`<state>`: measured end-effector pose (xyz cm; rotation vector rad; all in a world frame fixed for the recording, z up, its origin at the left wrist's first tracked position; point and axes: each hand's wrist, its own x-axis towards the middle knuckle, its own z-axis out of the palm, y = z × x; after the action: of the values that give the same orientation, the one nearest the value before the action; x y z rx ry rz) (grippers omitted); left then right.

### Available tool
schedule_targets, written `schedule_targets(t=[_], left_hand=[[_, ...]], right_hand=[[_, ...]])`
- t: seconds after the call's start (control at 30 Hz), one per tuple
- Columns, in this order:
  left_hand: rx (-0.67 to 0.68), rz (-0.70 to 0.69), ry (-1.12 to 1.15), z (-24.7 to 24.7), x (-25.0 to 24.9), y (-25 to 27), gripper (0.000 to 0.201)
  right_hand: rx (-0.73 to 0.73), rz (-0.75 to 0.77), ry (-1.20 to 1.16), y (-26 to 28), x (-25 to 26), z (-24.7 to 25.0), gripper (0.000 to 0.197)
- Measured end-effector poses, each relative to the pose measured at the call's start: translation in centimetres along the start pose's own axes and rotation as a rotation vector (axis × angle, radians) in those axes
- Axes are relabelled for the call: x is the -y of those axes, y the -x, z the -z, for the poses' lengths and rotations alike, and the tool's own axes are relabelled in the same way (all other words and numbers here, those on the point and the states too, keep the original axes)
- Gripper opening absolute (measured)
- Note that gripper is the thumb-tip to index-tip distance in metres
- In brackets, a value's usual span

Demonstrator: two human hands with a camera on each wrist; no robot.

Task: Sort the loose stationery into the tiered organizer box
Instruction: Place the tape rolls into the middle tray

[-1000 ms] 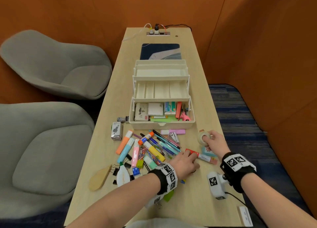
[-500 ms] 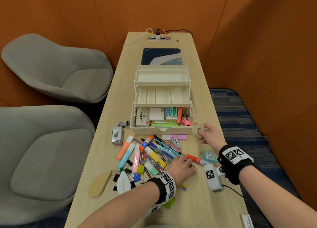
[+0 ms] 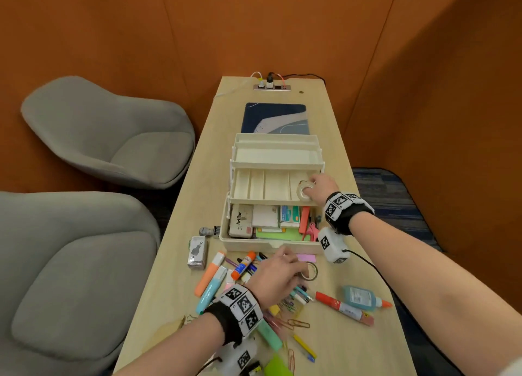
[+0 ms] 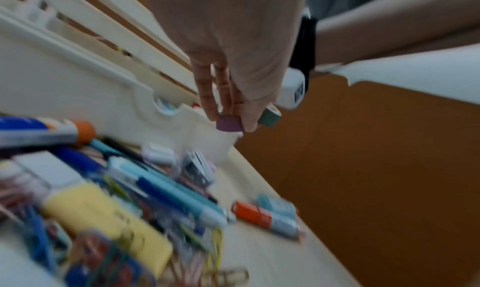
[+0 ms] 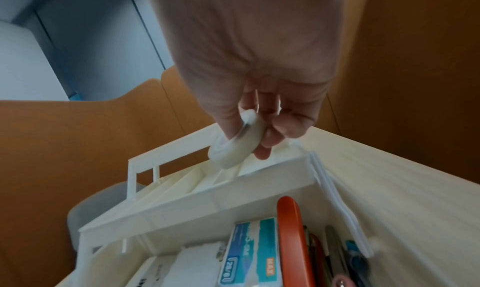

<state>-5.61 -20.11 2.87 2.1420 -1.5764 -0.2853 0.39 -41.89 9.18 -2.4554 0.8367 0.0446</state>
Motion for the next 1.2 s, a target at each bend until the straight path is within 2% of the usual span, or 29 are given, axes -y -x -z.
schedule_targets(t=[0.13,0.27,0.37,0.43,0.5,0.57,0.7,0.87,0.97,1.03,1.2], left_hand=[[-0.198,0.153,0.009,4.0,2.9,-1.6,0.014],[-0.307,0.261,0.023,6.7,4.5,-5.4,0.012],[-0.35,0.332,0.071,7.2,5.1,-9.2,0.014],[-0.356,0.338,0.073,7.1,5.3,-11.6,0.014],[-0.314,0.307,0.012,7.1,5.5,-13.8,0.017],[-0.212,0.267,-0.111,7.0,5.8,-15.4,0.021],[-0.072,0.267,-0.298,6.6,6.4,-16.8,0.023],[0.026,0.235,-0.363,6.5,6.2,-17.3,0.03],[0.111,0.205,-0.39,6.4,6.0,-16.7,0.034],[0.134,0.206,-0.387,6.3,6.0,-16.2,0.037],[0.162,0.164,-0.421,6.2,5.4,-15.3,0.037]], right_hand=[[0.043,0.013,0.051,-0.8,0.8,-0.3,0.023],[0.072,-0.002,0.004,-0.7,-0.1,-0.7,0.026],[-0.037,-0.034,-0.158,0.2,-1.3,-0.7,0.03],[-0.132,-0.126,-0.322,1.4,-2.0,-0.5,0.029],[-0.151,-0.224,-0.515,2.7,-2.8,-0.3,0.028],[-0.131,-0.277,-0.677,3.5,-3.5,-0.1,0.02],[-0.144,-0.31,-0.773,4.2,-4.8,0.4,0.012],[-0.146,-0.362,-0.947,3.0,-5.1,1.2,0.013],[-0.135,-0.377,-1.058,1.7,-4.4,2.0,0.008],[-0.113,-0.381,-1.057,0.6,-3.8,2.5,0.003],[-0.016,-0.418,-0.95,-2.1,-2.2,2.1,0.009]])
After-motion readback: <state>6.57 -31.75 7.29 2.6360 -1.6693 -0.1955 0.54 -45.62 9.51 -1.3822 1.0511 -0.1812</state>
